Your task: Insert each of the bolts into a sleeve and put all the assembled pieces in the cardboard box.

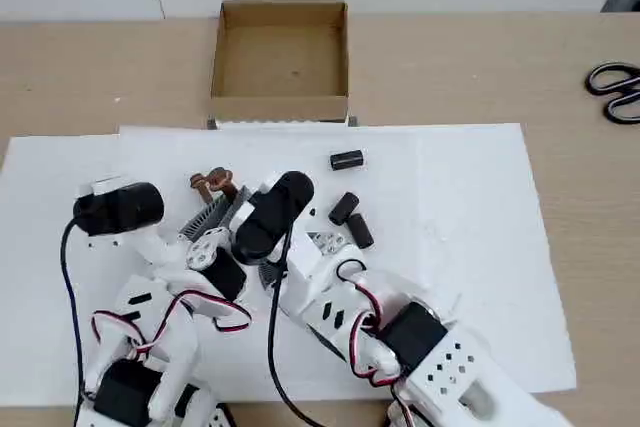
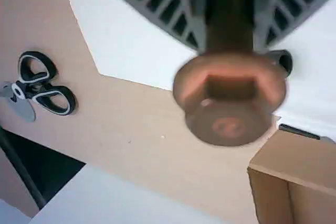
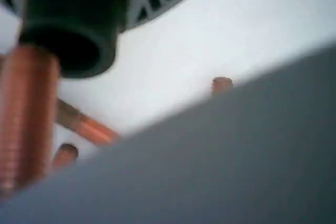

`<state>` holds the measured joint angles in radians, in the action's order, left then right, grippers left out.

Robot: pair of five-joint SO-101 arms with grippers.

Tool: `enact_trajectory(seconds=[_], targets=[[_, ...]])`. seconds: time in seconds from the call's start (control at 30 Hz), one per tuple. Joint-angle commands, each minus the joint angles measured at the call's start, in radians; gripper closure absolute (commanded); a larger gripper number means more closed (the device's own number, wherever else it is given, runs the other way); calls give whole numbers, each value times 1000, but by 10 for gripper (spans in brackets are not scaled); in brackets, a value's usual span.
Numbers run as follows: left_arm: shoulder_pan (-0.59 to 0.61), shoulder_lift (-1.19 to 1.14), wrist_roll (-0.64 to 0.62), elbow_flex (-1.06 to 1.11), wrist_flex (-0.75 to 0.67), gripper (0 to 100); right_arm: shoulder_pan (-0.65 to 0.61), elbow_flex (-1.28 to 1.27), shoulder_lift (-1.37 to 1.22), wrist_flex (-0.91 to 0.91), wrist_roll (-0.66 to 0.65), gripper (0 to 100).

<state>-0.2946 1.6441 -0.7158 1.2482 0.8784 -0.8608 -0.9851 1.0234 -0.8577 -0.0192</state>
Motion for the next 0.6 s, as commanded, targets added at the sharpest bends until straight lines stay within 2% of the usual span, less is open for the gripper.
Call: enact_trajectory(seconds=[0.0, 0.43, 0.57], targets=[[-8, 11, -6, -7, 2, 994, -12, 11, 38, 25, -9, 996], [-15, 9, -6, -12, 3, 994, 38, 9, 44, 35, -9, 996], [-86, 8, -6, -30, 71, 994, 36, 12, 44, 39, -9, 996]])
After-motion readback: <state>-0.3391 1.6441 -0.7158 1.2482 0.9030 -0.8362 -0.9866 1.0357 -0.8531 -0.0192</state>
